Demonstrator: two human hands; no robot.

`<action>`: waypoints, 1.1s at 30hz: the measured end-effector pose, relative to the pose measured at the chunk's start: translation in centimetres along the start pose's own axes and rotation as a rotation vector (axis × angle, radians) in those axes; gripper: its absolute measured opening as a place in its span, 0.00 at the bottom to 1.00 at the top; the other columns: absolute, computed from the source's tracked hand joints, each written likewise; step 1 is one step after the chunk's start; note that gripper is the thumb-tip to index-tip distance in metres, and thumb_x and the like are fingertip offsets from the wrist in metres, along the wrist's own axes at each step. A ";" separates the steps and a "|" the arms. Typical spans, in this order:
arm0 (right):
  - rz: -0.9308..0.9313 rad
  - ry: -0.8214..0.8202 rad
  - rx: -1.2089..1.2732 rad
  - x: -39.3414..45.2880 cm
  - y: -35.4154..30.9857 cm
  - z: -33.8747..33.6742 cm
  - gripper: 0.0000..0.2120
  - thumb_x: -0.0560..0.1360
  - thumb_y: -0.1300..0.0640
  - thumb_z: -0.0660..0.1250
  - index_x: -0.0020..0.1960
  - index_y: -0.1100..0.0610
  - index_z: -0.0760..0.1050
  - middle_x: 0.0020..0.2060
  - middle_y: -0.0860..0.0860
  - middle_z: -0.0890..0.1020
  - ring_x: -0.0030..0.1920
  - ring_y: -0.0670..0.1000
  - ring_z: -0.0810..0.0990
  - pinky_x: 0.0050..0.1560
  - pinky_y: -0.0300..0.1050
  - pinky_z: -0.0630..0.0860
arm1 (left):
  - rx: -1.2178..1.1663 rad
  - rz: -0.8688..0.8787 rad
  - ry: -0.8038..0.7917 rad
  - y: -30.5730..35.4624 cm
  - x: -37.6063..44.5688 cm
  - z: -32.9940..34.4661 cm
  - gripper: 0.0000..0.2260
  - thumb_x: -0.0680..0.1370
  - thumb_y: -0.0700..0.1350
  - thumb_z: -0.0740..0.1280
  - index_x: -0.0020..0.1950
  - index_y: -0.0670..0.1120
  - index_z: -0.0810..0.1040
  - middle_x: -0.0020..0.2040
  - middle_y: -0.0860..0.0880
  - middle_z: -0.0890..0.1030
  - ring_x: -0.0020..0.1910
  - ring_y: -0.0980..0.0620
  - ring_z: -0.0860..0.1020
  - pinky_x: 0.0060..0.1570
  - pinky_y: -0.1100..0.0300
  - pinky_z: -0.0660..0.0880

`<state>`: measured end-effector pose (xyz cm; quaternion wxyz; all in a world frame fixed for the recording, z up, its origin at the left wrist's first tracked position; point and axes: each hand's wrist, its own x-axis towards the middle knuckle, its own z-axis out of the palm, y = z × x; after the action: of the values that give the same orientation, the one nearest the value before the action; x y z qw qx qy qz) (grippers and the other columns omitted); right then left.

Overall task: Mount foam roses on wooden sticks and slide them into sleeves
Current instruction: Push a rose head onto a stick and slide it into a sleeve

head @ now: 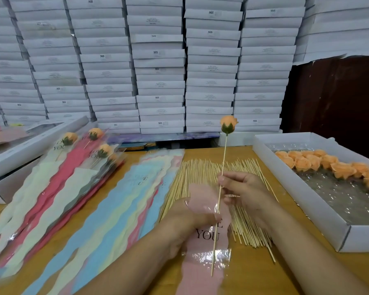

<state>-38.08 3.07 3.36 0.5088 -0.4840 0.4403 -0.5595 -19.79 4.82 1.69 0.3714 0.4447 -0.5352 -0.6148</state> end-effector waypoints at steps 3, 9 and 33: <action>-0.028 -0.076 -0.222 -1.1 -0.1 0.2 0.06 0.72 0.57 0.75 0.44 0.46 0.86 0.41 0.47 0.87 0.37 0.41 0.83 0.32 0.33 0.74 | -0.071 0.032 0.009 0.2 -0.1 0.1 0.14 0.64 0.38 0.81 0.49 0.44 0.86 0.47 0.38 0.86 0.45 0.39 0.85 0.47 0.45 0.83; -0.089 -0.166 -0.412 -2.1 0.3 0.4 0.04 0.74 0.58 0.73 0.40 0.55 0.85 0.37 0.46 0.86 0.41 0.43 0.82 0.48 0.39 0.76 | -0.052 0.061 0.041 0.1 -0.2 0.2 0.14 0.68 0.39 0.80 0.52 0.41 0.85 0.49 0.38 0.86 0.50 0.37 0.85 0.53 0.43 0.82; -0.099 -0.156 -0.389 -2.5 -0.2 0.7 0.07 0.75 0.59 0.72 0.40 0.54 0.86 0.34 0.52 0.86 0.35 0.45 0.83 0.38 0.35 0.77 | 0.027 0.055 0.018 0.3 -0.6 0.1 0.09 0.68 0.39 0.80 0.46 0.46 0.87 0.47 0.40 0.87 0.45 0.41 0.85 0.54 0.42 0.80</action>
<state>-37.34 5.55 3.46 0.4102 -0.6359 0.4748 -0.4494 -19.68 5.38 2.03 0.3868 0.4403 -0.5522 -0.5929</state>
